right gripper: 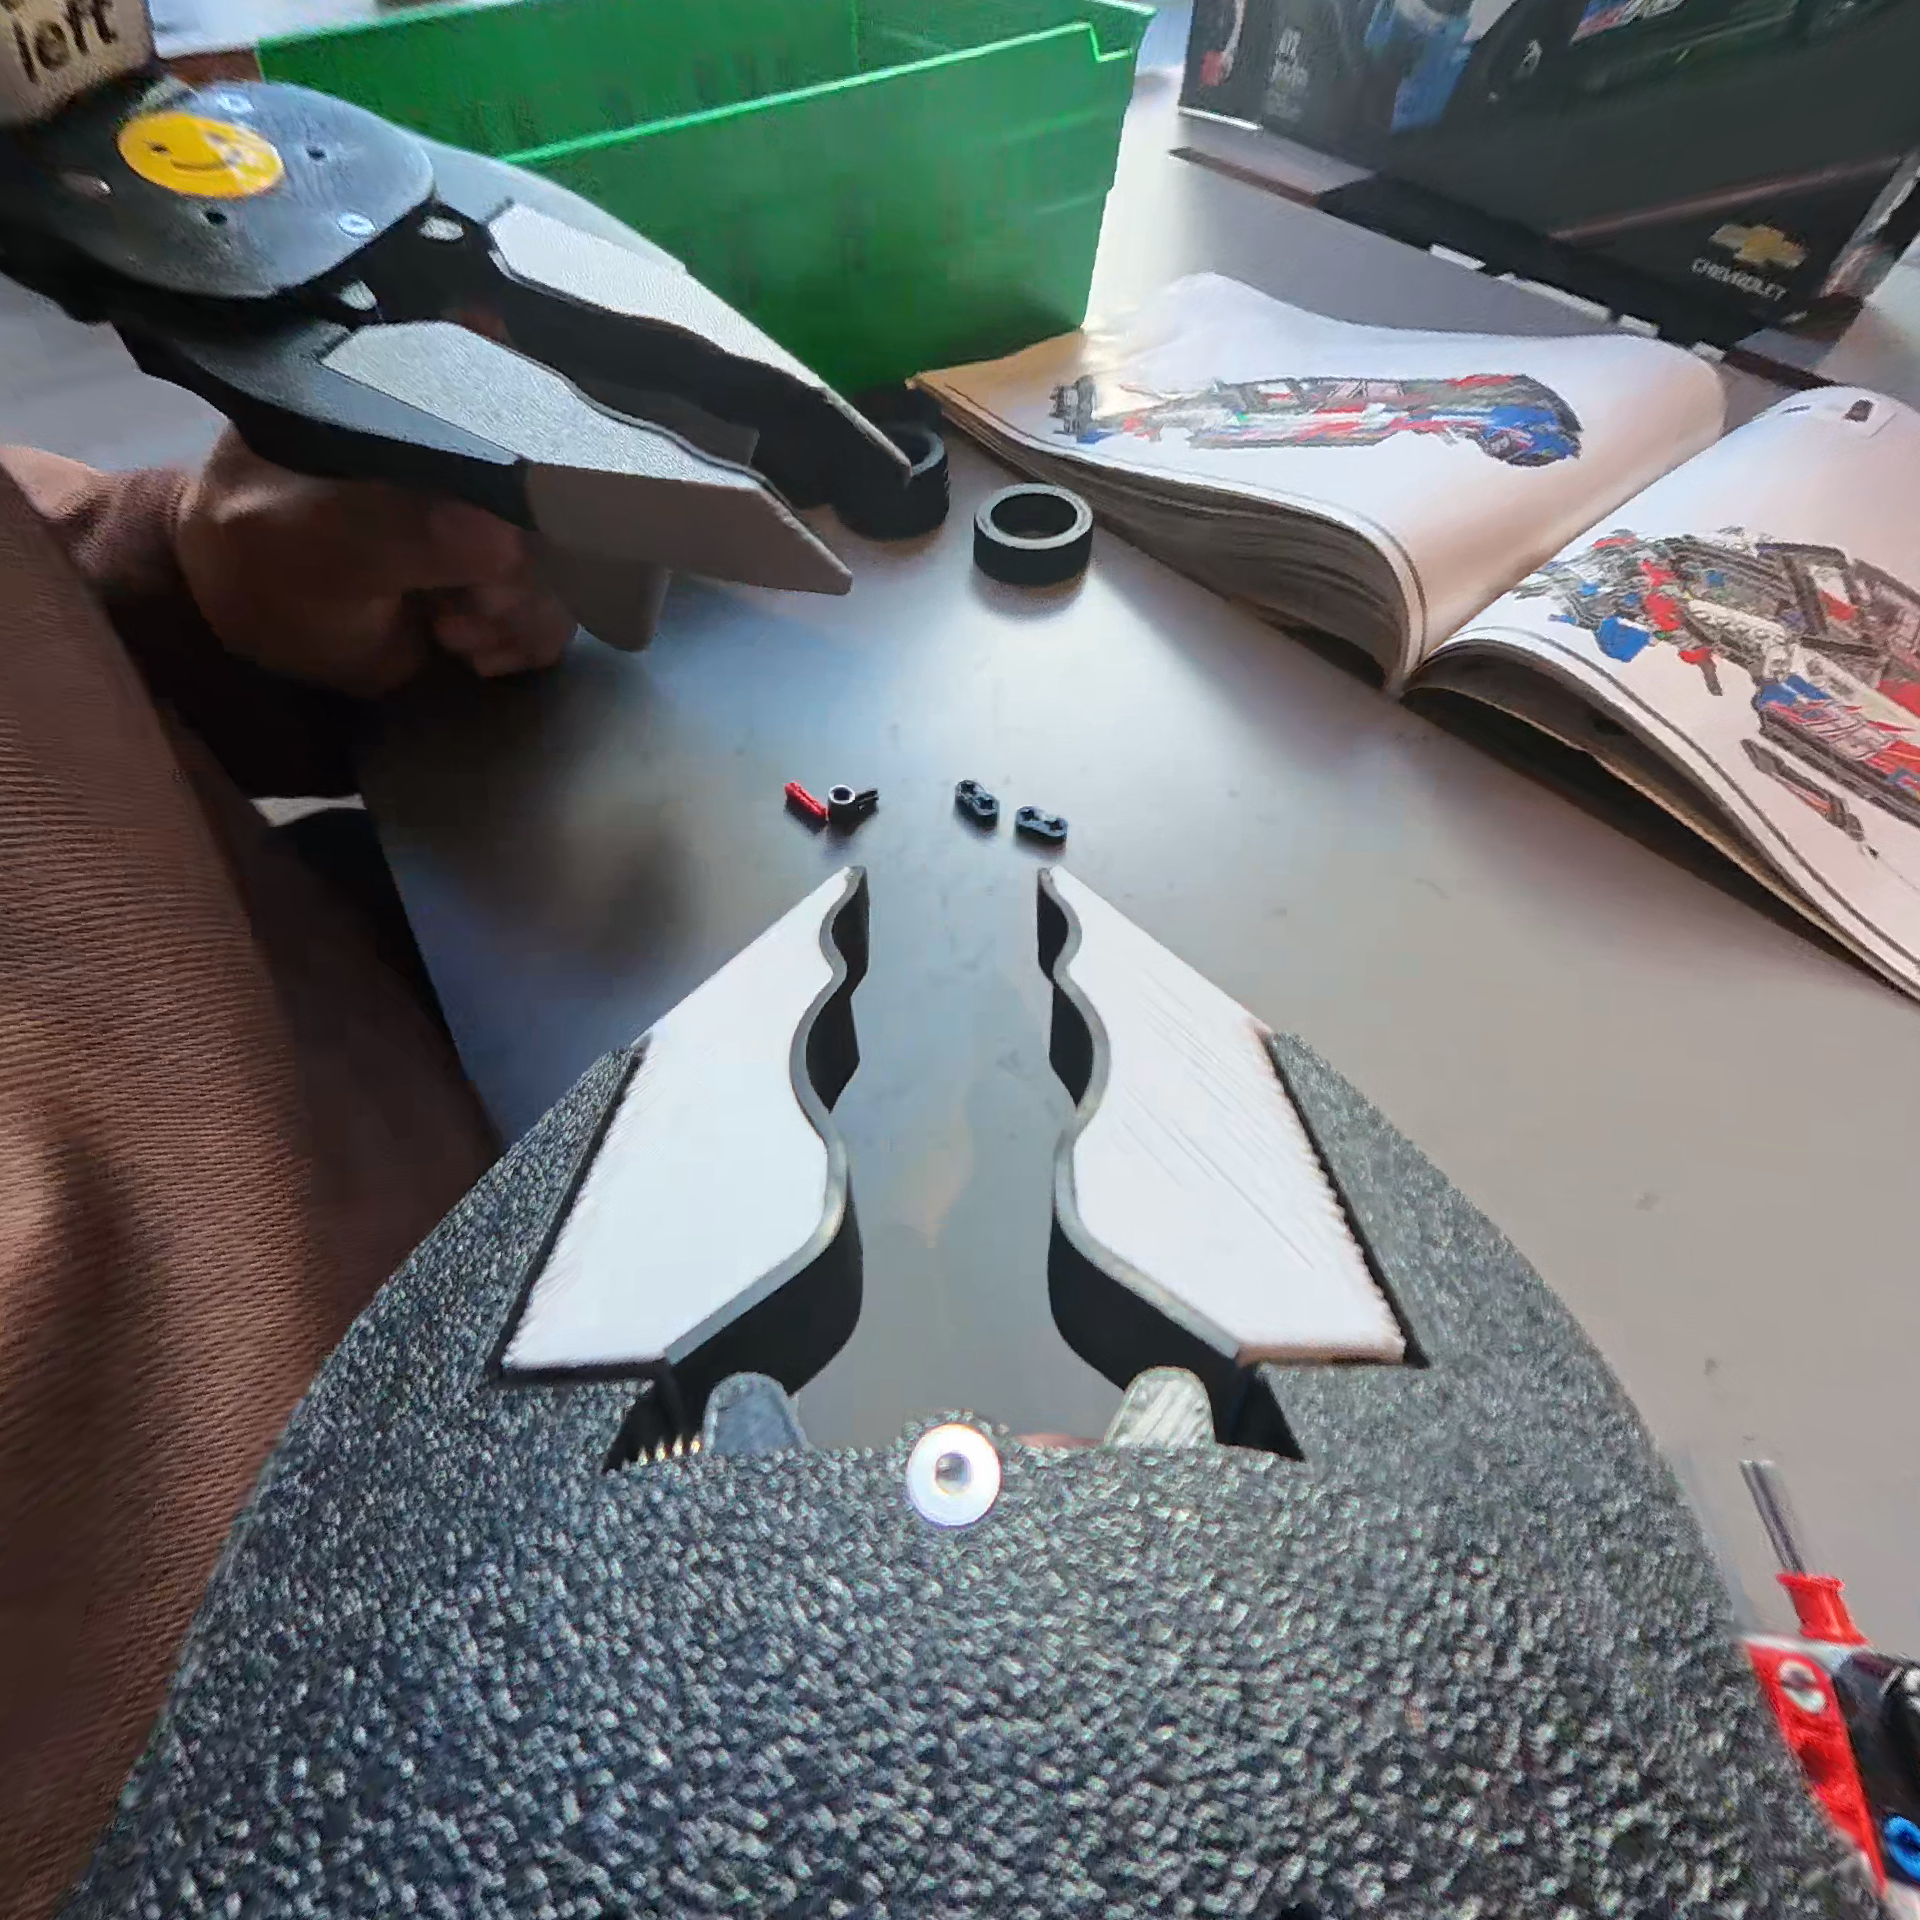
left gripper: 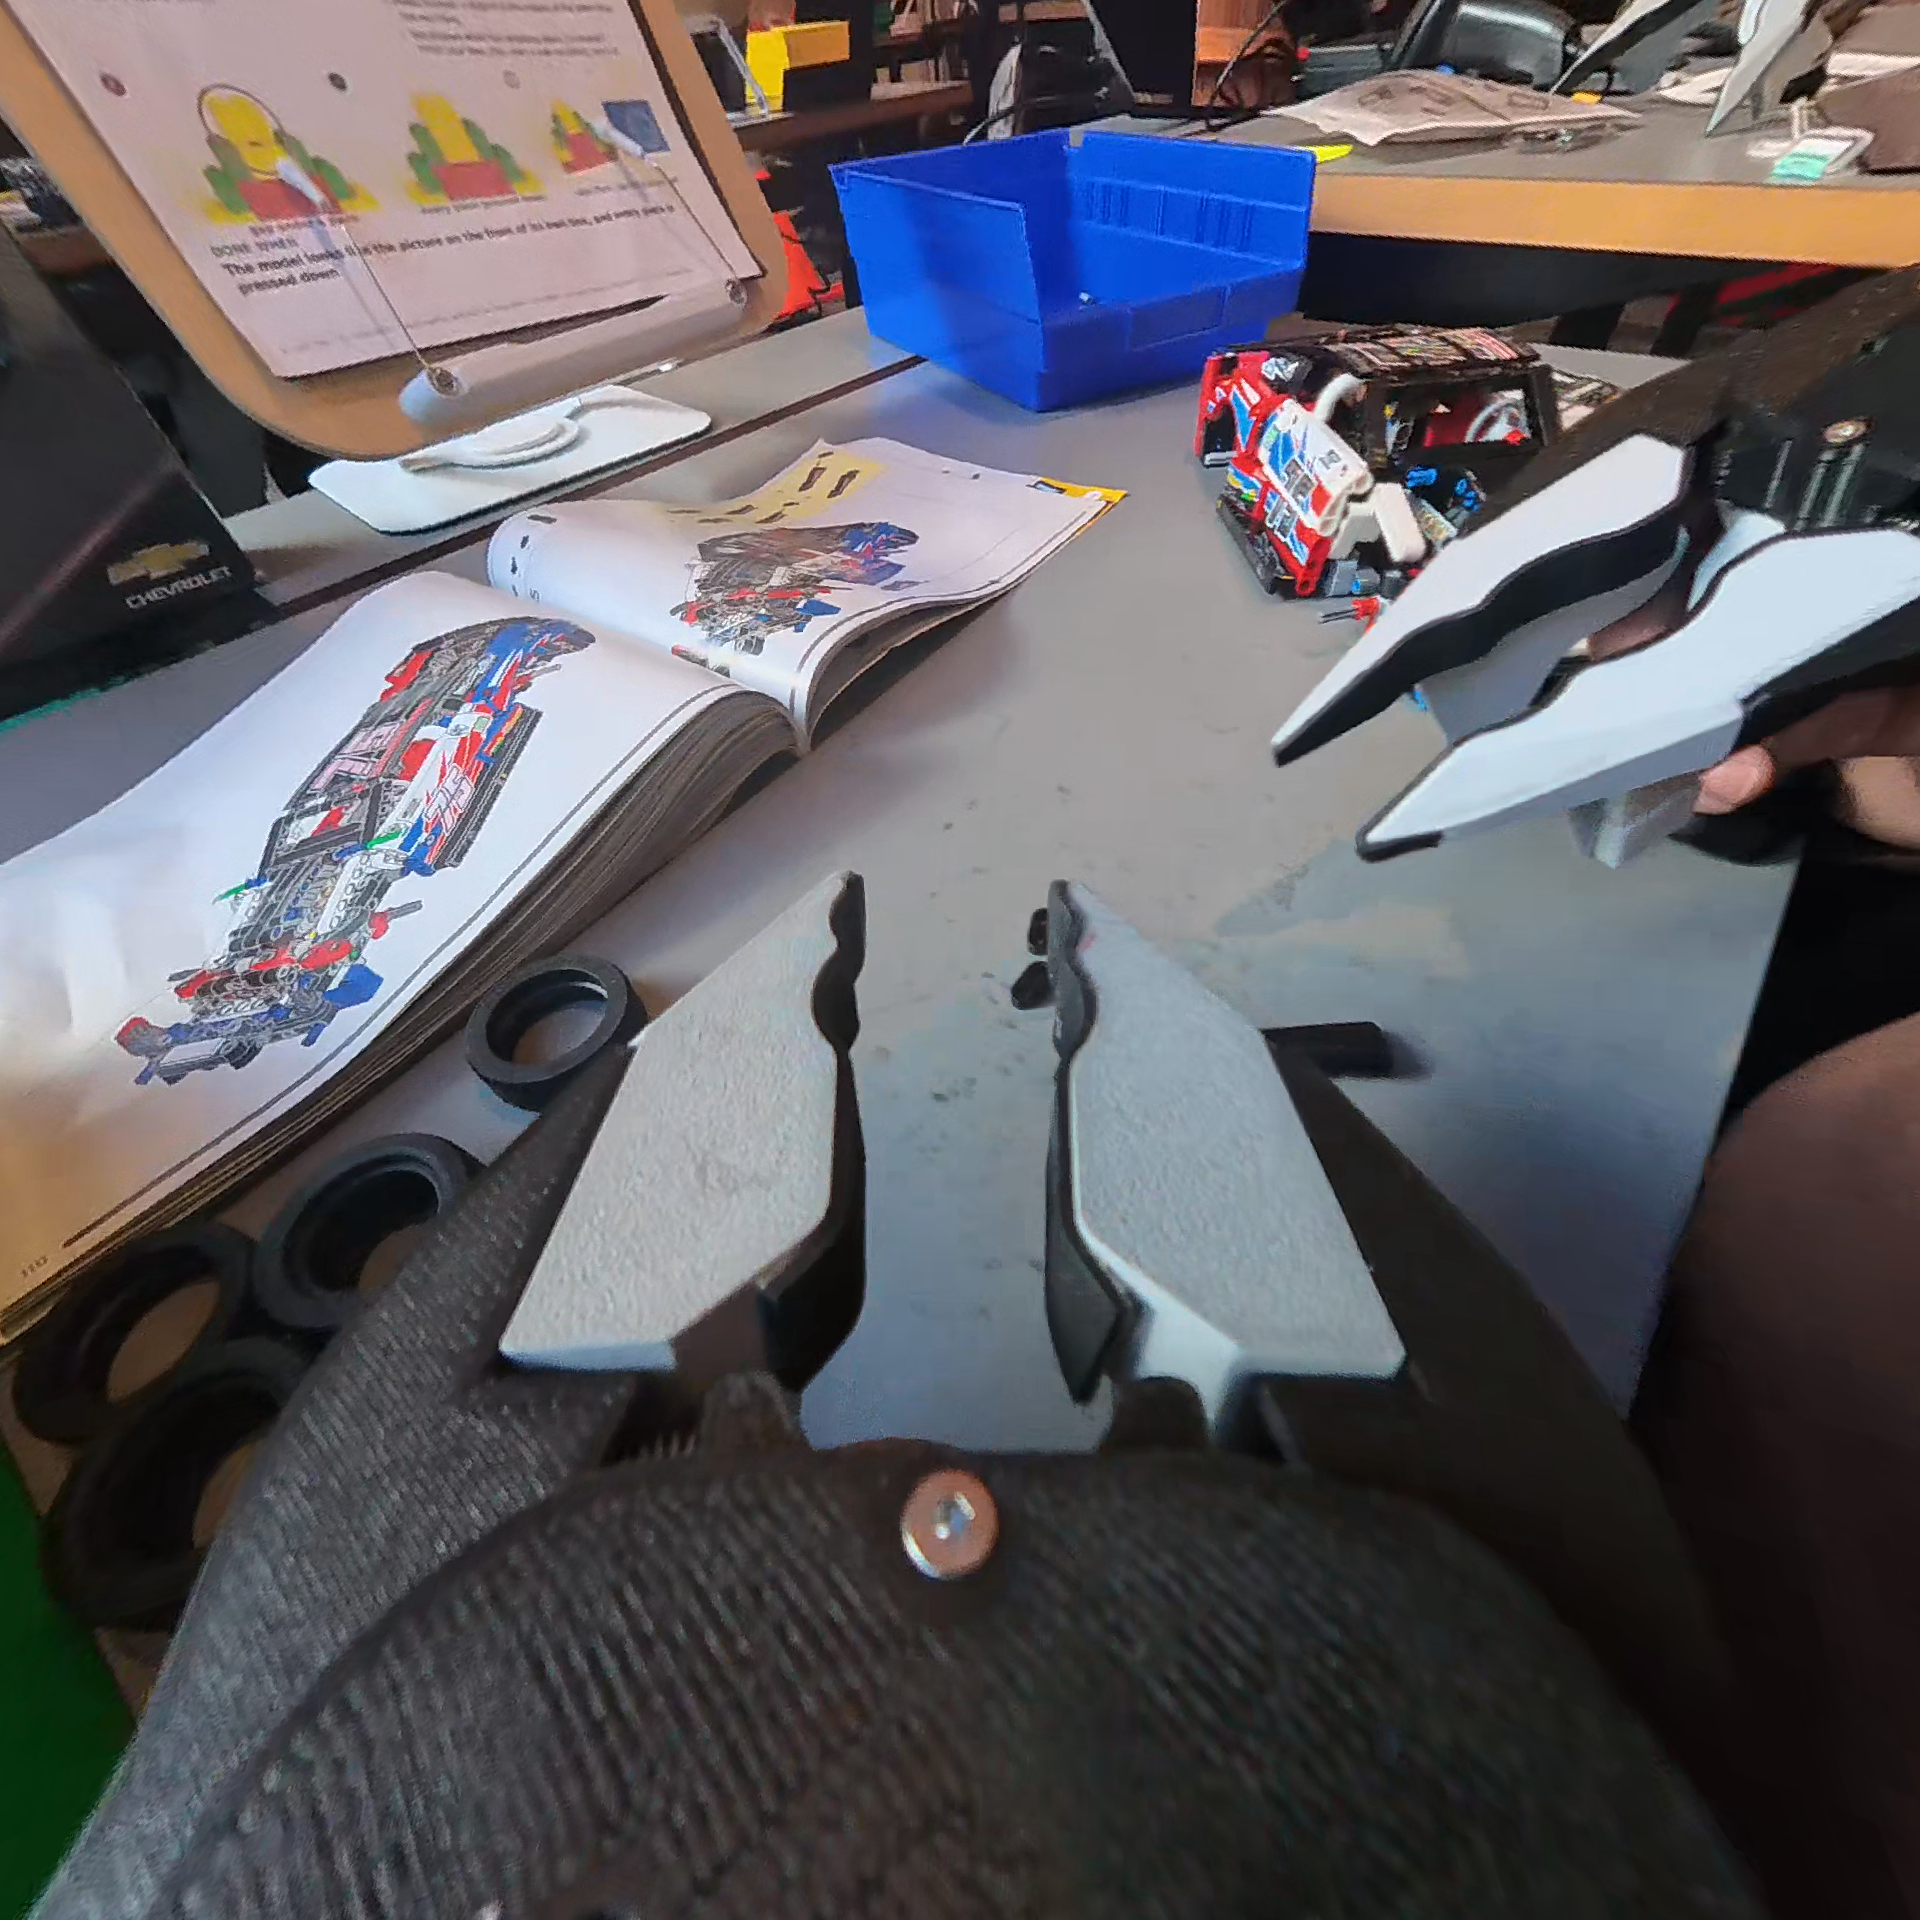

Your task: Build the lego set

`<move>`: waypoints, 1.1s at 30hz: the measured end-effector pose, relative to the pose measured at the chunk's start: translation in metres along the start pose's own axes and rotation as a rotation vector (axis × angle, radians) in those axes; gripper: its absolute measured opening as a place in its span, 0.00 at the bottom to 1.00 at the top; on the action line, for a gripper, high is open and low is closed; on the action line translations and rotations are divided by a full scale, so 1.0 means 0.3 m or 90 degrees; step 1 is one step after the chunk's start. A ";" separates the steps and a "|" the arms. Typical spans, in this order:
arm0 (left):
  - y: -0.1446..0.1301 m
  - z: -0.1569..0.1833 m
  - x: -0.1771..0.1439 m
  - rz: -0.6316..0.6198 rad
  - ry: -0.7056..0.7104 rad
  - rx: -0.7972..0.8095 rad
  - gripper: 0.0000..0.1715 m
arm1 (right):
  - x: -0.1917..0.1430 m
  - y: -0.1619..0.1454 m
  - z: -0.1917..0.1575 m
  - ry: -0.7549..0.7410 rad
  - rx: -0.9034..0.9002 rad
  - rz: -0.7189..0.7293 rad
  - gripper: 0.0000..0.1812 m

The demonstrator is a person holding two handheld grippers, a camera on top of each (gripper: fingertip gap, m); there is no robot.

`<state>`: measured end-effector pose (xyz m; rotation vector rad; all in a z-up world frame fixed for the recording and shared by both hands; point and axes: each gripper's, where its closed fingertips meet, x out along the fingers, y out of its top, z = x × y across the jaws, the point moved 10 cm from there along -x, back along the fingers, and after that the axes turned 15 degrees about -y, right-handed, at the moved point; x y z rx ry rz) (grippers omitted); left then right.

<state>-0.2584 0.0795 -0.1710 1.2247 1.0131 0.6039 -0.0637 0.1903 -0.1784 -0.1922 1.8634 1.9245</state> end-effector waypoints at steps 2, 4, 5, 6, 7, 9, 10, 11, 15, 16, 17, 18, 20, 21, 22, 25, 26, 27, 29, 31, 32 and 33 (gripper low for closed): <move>-0.001 -0.004 0.005 -0.008 0.005 -0.004 0.17 | 0.005 0.002 0.010 0.018 0.012 0.001 0.17; -0.002 -0.008 0.015 -0.022 0.003 -0.008 0.16 | 0.010 0.003 0.019 0.033 0.026 -0.004 0.17; -0.002 -0.010 0.019 -0.027 0.002 -0.010 0.16 | 0.012 0.003 0.022 0.041 0.033 -0.006 0.17; -0.002 -0.013 0.022 -0.030 0.003 -0.013 0.16 | 0.013 0.002 0.025 0.047 0.041 -0.008 0.17; -0.002 -0.016 0.025 -0.032 0.004 -0.015 0.16 | 0.012 0.002 0.028 0.053 0.047 -0.008 0.17; -0.001 -0.019 0.026 -0.030 0.007 -0.018 0.15 | 0.005 0.002 0.029 0.057 0.051 -0.001 0.17; -0.001 -0.019 0.025 -0.029 0.007 -0.018 0.15 | 0.002 0.000 0.028 0.057 0.049 -0.002 0.17; -0.001 -0.019 0.025 -0.028 0.007 -0.018 0.15 | 0.000 -0.002 0.025 0.059 0.043 -0.007 0.17; 0.000 -0.016 0.023 -0.025 0.010 -0.012 0.15 | 0.005 -0.018 -0.003 0.061 -0.002 -0.054 0.19; 0.001 -0.016 0.022 -0.025 0.013 -0.011 0.14 | 0.005 -0.022 -0.012 0.059 -0.018 -0.064 0.20; 0.001 -0.015 0.021 -0.023 0.015 -0.009 0.14 | 0.005 -0.025 -0.021 0.055 -0.033 -0.070 0.20; 0.002 -0.014 0.018 -0.018 0.020 -0.005 0.14 | 0.005 -0.028 -0.030 0.053 -0.046 -0.076 0.20; 0.004 -0.009 0.009 -0.002 0.029 0.005 0.14 | 0.006 -0.036 -0.044 0.052 -0.062 -0.096 0.21; 0.005 -0.007 0.005 0.003 0.032 0.008 0.14 | 0.007 -0.040 -0.050 0.053 -0.067 -0.107 0.22; 0.005 -0.005 0.002 0.005 0.033 0.010 0.13 | 0.007 -0.044 -0.055 0.054 -0.071 -0.116 0.22; 0.001 0.002 -0.004 -0.003 0.027 0.008 0.14 | 0.007 -0.053 -0.069 0.057 -0.083 -0.137 0.21; 0.000 0.006 -0.008 -0.003 0.026 0.010 0.14 | 0.007 -0.055 -0.073 0.056 -0.086 -0.142 0.21; -0.001 0.010 -0.012 -0.003 0.025 0.012 0.14 | 0.008 -0.057 -0.076 0.056 -0.089 -0.148 0.20; -0.005 0.019 -0.021 -0.005 0.020 0.014 0.14 | 0.011 -0.061 -0.082 0.065 -0.092 -0.159 0.18; -0.007 0.026 -0.030 -0.003 0.018 0.016 0.14 | 0.016 -0.064 -0.085 0.076 -0.087 -0.174 0.17; -0.008 0.029 -0.036 -0.001 0.019 0.017 0.14 | 0.020 -0.065 -0.086 0.084 -0.083 -0.184 0.17; -0.009 0.031 -0.041 0.002 0.020 0.018 0.13 | 0.025 -0.067 -0.088 0.092 -0.077 -0.194 0.17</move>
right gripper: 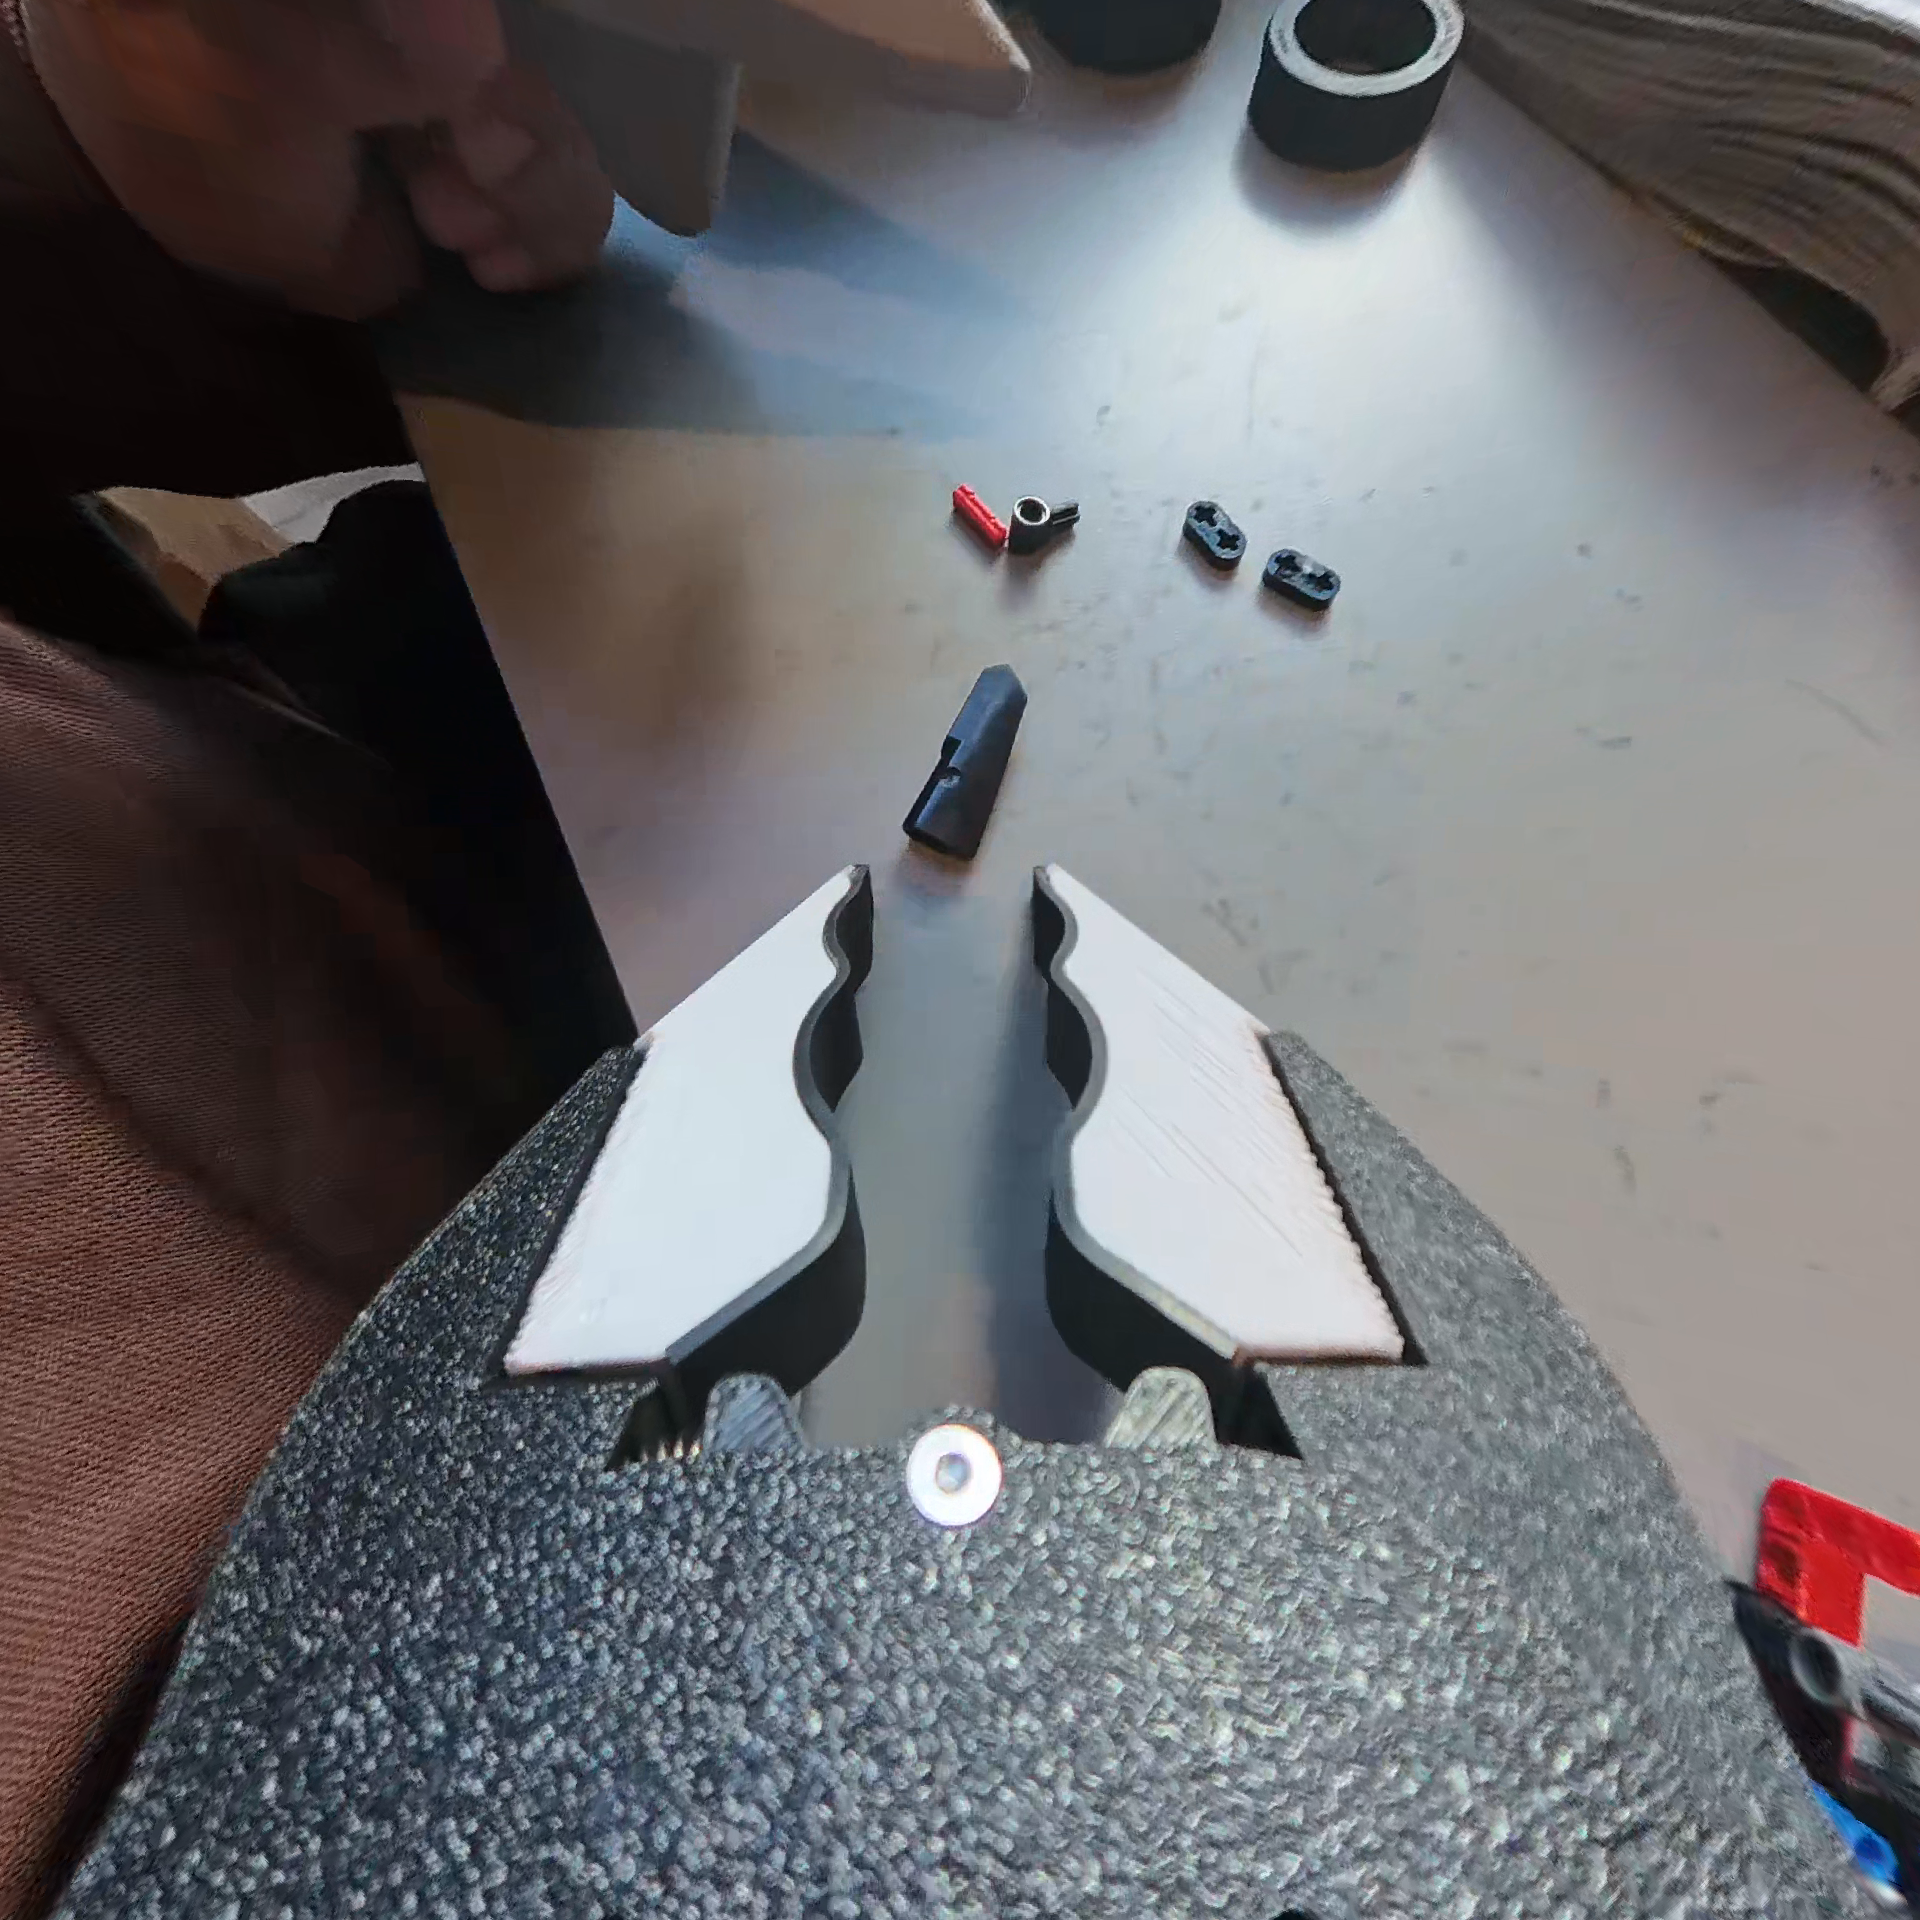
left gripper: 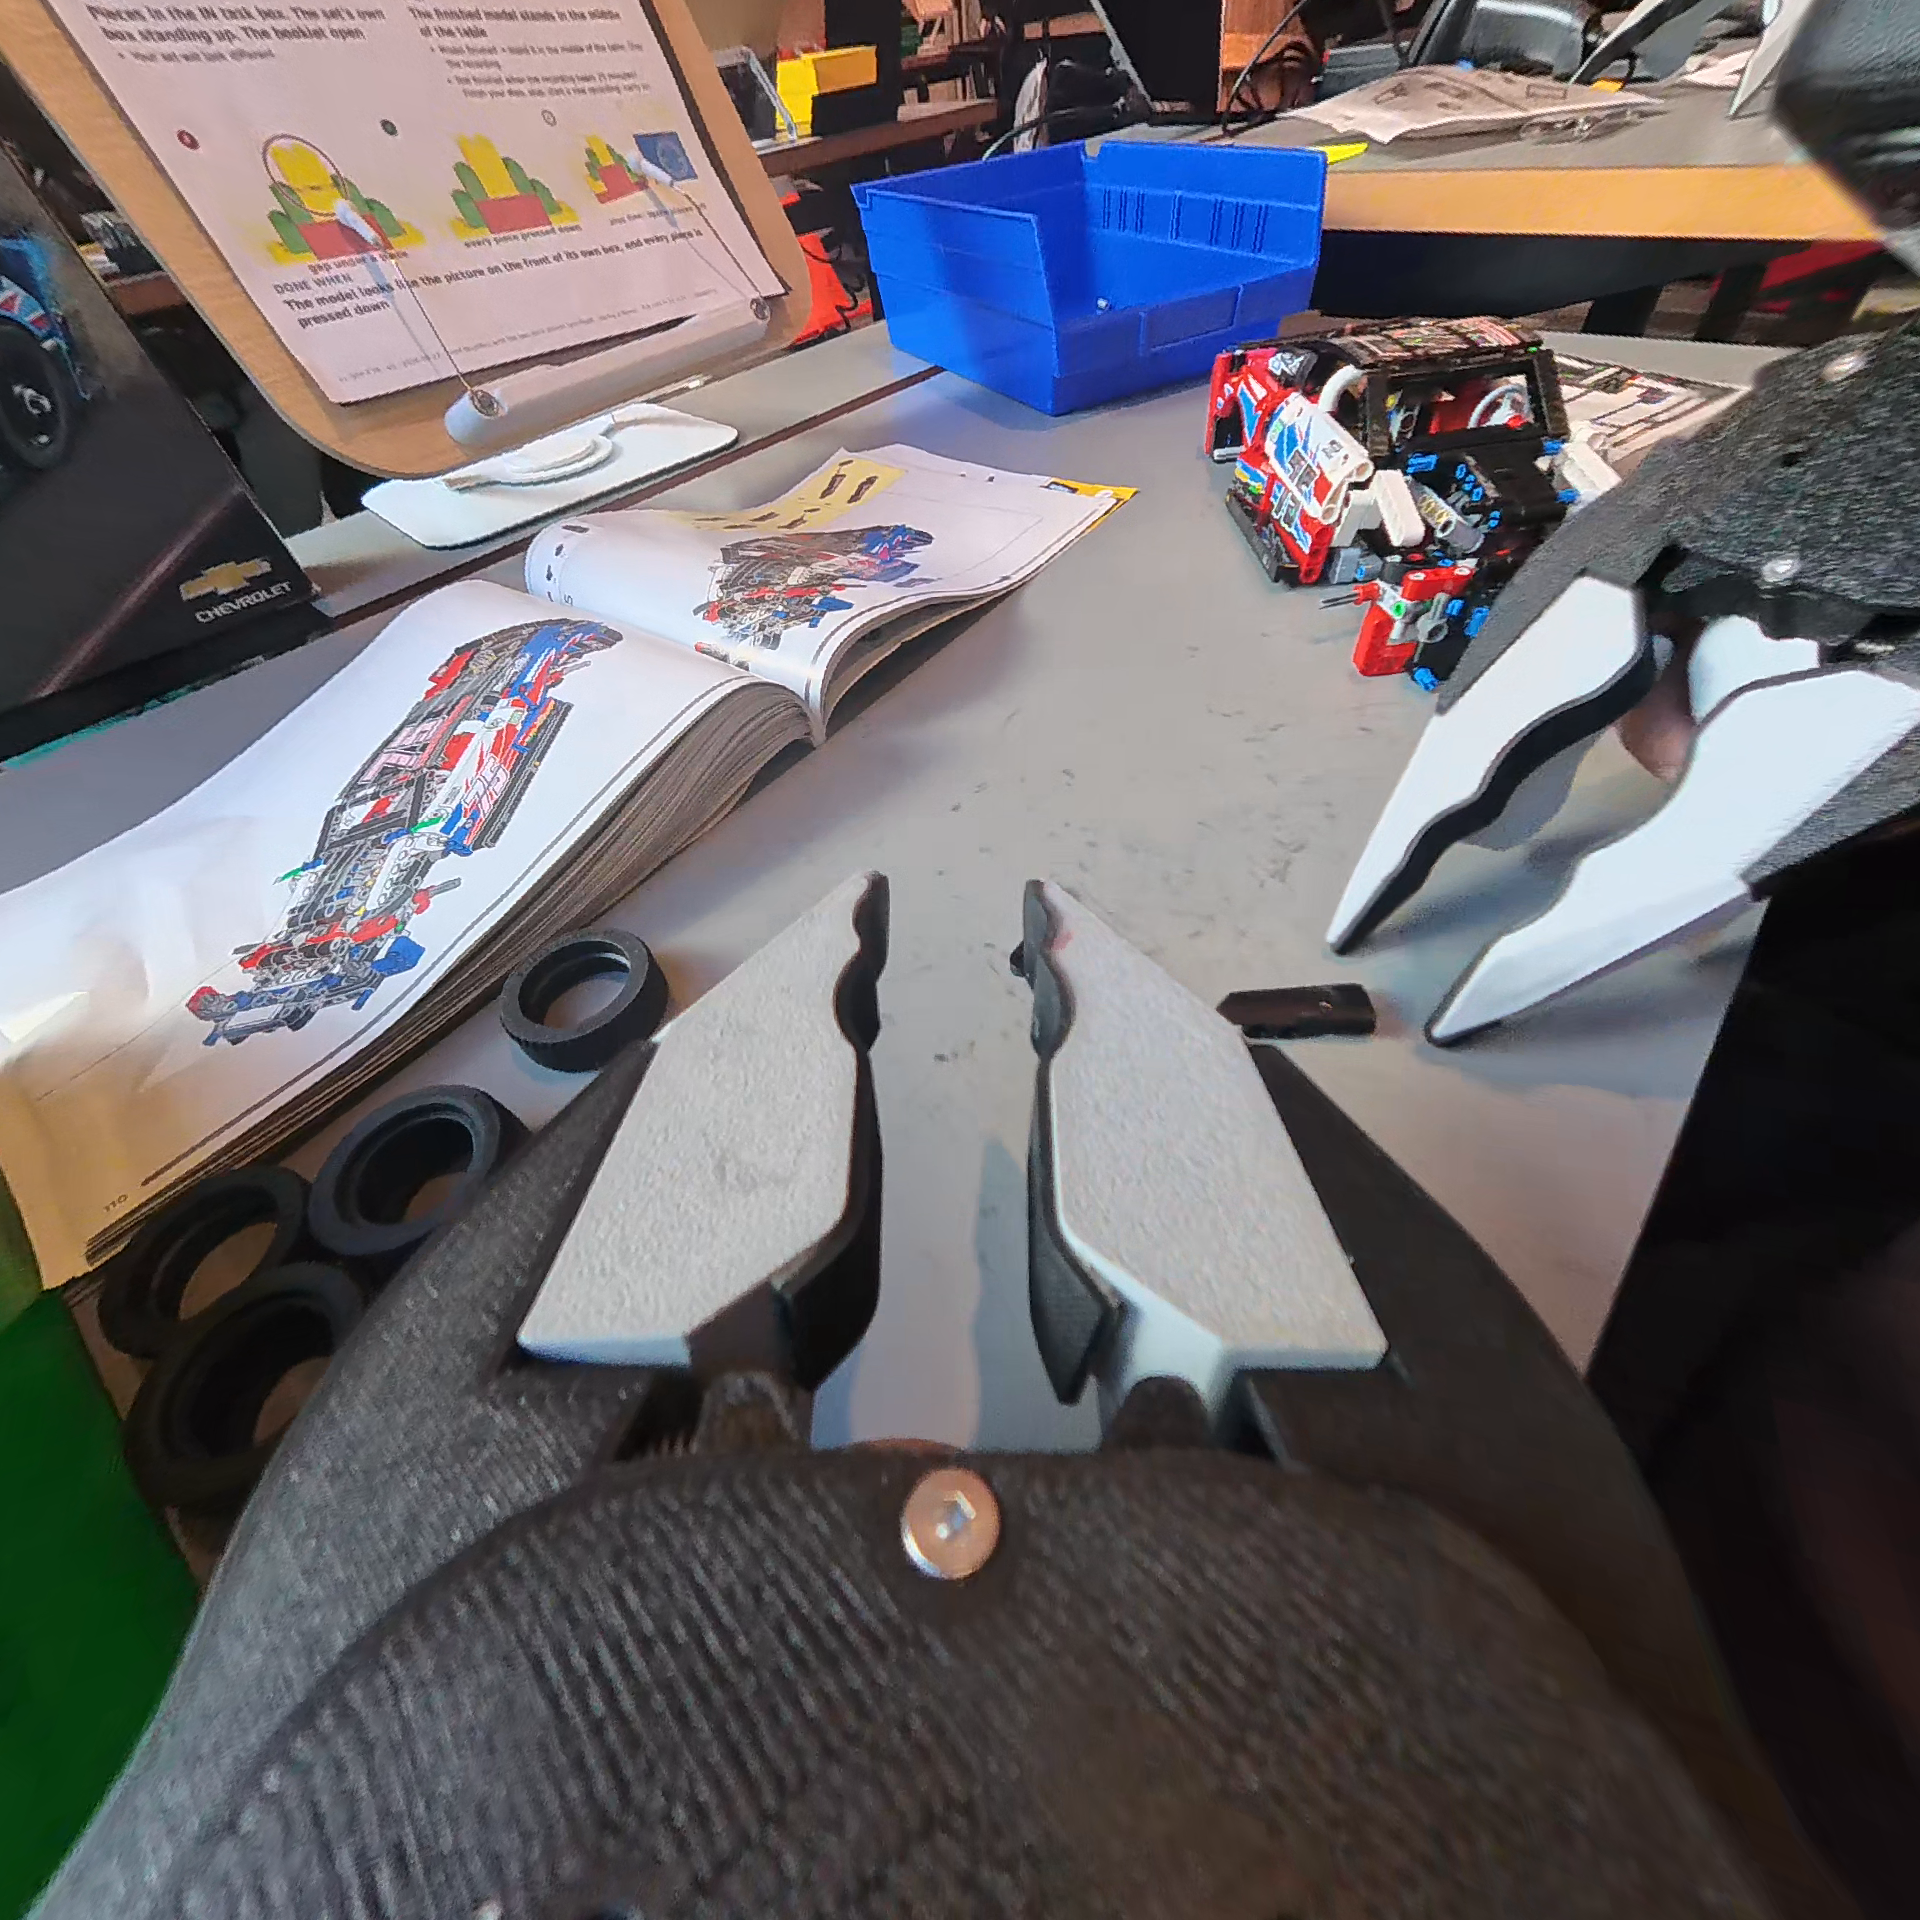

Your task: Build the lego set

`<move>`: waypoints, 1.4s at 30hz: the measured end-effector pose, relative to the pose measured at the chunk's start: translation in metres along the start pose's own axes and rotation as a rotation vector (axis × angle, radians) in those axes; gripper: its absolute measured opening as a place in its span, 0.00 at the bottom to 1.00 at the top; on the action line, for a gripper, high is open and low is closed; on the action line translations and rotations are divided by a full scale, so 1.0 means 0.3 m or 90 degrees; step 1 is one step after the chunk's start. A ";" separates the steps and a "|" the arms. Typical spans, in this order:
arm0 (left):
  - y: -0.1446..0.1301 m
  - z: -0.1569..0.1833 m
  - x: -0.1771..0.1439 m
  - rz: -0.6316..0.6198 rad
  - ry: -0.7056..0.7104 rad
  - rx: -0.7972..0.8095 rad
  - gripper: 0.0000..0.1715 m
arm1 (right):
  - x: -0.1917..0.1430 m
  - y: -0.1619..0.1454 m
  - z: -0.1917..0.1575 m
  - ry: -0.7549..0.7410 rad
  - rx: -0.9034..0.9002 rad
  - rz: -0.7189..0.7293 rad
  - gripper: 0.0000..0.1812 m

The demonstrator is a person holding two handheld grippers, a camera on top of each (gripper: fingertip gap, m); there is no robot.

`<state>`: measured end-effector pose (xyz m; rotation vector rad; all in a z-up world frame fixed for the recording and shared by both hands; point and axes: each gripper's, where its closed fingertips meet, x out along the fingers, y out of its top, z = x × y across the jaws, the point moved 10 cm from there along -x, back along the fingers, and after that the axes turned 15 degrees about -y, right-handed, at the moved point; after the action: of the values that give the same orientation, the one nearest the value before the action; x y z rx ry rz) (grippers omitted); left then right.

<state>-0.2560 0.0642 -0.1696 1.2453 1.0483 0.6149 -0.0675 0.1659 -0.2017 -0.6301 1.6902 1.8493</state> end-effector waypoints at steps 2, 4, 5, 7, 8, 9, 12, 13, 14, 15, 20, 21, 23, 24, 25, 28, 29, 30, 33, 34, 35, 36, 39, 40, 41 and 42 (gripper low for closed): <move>0.000 0.003 -0.008 0.007 -0.001 0.001 0.13 | 0.005 0.006 0.000 0.010 0.019 -0.002 0.18; 0.000 0.004 -0.012 0.013 -0.001 0.002 0.13 | 0.011 0.012 -0.006 0.027 0.032 -0.004 0.18; 0.000 0.004 -0.012 0.013 -0.002 0.003 0.13 | 0.013 0.015 -0.012 0.038 0.032 -0.005 0.20; -0.001 0.005 -0.007 0.004 -0.003 0.003 0.13 | 0.015 0.020 -0.031 0.063 0.019 -0.004 0.20; -0.001 0.006 -0.003 -0.001 -0.004 0.005 0.13 | 0.016 0.021 -0.036 0.061 0.014 -0.003 0.19; -0.002 0.007 0.000 -0.007 -0.006 0.008 0.13 | 0.016 0.021 -0.039 0.053 0.009 -0.002 0.18; -0.003 0.014 0.008 -0.020 -0.010 0.019 0.13 | 0.011 0.022 -0.042 0.055 0.002 0.008 0.16; -0.003 0.016 0.009 -0.022 -0.012 0.023 0.13 | 0.008 0.024 -0.042 0.063 0.003 0.016 0.15; -0.003 0.018 0.010 -0.024 -0.012 0.027 0.13 | 0.006 0.025 -0.040 0.071 0.007 0.020 0.14; -0.003 0.020 0.011 -0.024 -0.012 0.030 0.13 | 0.006 0.025 -0.037 0.078 0.014 0.021 0.14; -0.002 0.023 0.010 -0.021 -0.021 0.033 0.12 | 0.005 0.027 -0.014 0.110 0.057 0.025 0.14; -0.002 0.022 0.009 -0.021 -0.022 0.032 0.12 | 0.002 0.028 -0.010 0.111 0.064 0.031 0.14; -0.002 0.021 0.009 -0.020 -0.025 0.030 0.12 | -0.004 0.031 -0.001 0.113 0.075 0.046 0.14; -0.002 0.021 0.009 -0.019 -0.026 0.030 0.12 | -0.006 0.032 0.002 0.114 0.078 0.052 0.14; -0.002 0.021 0.009 -0.019 -0.027 0.029 0.12 | -0.007 0.032 0.004 0.115 0.082 0.055 0.14; -0.002 0.021 0.010 -0.020 -0.030 0.028 0.12 | -0.007 0.034 0.009 0.116 0.086 0.059 0.14; -0.002 0.020 0.010 -0.020 -0.030 0.028 0.12 | -0.006 0.034 0.009 0.114 0.086 0.060 0.14; -0.002 0.021 0.009 -0.020 -0.030 0.027 0.12 | -0.006 0.035 0.009 0.114 0.085 0.060 0.14; -0.002 0.021 0.010 -0.020 -0.030 0.027 0.12 | -0.004 0.035 0.007 0.113 0.080 0.057 0.14; -0.002 0.020 0.010 -0.021 -0.030 0.027 0.12 | -0.005 0.035 0.006 0.113 0.078 0.059 0.14; -0.002 0.020 0.011 -0.022 -0.031 0.027 0.12 | -0.007 0.035 0.005 0.111 0.076 0.062 0.13; -0.002 0.020 0.011 -0.024 -0.031 0.027 0.12 | -0.009 0.036 0.004 0.110 0.073 0.066 0.13; -0.003 0.022 0.013 -0.028 -0.034 0.029 0.12 | -0.018 0.037 0.002 0.103 0.065 0.084 0.13; -0.002 0.022 0.014 -0.029 -0.036 0.029 0.12 | -0.020 0.037 0.002 0.100 0.063 0.089 0.13; -0.002 0.023 0.015 -0.028 -0.039 0.030 0.12 | -0.022 0.038 0.001 0.096 0.060 0.095 0.13; -0.002 0.024 0.016 -0.028 -0.042 0.031 0.12 | -0.024 0.039 0.001 0.093 0.057 0.100 0.13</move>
<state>-0.2476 0.0647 -0.1716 1.2732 1.0381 0.5141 -0.0701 0.1649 -0.1883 -0.6246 1.9560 1.8607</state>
